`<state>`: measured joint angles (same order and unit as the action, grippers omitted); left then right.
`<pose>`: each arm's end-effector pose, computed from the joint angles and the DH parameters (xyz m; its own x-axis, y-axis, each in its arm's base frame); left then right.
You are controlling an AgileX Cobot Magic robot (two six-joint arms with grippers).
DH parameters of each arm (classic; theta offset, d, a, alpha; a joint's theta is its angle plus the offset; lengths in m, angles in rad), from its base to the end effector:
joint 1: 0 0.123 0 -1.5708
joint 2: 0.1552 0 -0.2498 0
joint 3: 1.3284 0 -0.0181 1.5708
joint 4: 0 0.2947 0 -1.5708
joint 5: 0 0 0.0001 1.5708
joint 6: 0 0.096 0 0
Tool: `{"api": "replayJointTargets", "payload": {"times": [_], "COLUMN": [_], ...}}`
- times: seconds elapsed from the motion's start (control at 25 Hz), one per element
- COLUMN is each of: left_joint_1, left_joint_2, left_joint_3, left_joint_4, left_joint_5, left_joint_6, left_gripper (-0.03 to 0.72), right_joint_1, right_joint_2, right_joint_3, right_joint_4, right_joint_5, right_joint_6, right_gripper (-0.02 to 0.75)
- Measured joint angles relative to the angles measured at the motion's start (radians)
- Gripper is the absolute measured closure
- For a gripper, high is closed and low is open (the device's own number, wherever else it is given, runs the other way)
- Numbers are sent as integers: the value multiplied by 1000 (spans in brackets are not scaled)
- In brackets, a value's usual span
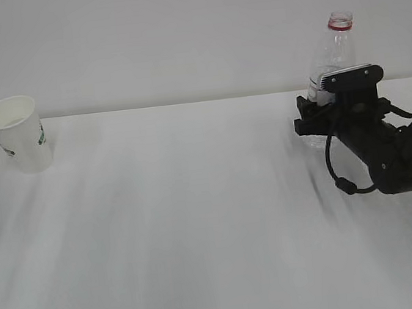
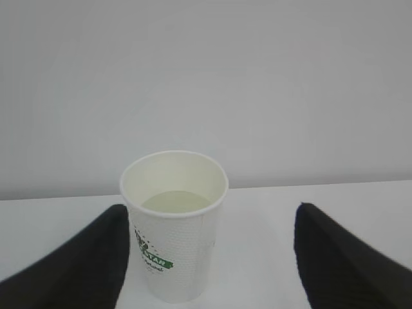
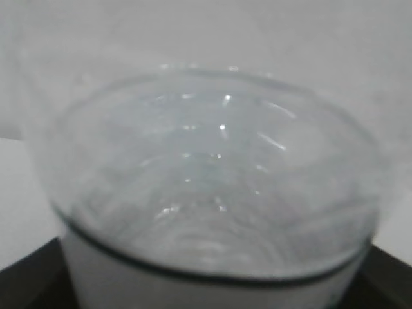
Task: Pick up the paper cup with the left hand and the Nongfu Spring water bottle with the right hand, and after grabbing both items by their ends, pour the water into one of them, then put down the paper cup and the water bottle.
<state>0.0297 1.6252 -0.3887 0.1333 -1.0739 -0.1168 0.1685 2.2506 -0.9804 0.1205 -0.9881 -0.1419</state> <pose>0.2843 -0.0028 0.0982 -0.0835 -0.0551 -0.9950 0.0826 0.9947 -0.0620 0.4028 0.0588 0.0058 -0.1884 -0.1080 -0.9761 -0.0843 0.9920 -0.0935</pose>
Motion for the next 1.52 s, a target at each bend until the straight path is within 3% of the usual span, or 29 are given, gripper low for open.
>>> {"api": "replayJointTargets", "payload": {"times": [0.76, 1.52], "left_joint_1": [0, 0], "left_joint_2": [0, -127], "left_joint_3": [0, 2], "left_joint_4": [0, 5], "left_joint_5": [0, 112], "left_joint_6": [2, 2], "left_gripper": [109, 109], "right_joint_1": [0, 0], "right_joint_2": [-103, -334], "right_joint_3": [209, 421], "right_joint_4": [2, -8], "right_joint_5": [-135, -147], "right_joint_6": [8, 33], "right_gripper": [130, 130]}}
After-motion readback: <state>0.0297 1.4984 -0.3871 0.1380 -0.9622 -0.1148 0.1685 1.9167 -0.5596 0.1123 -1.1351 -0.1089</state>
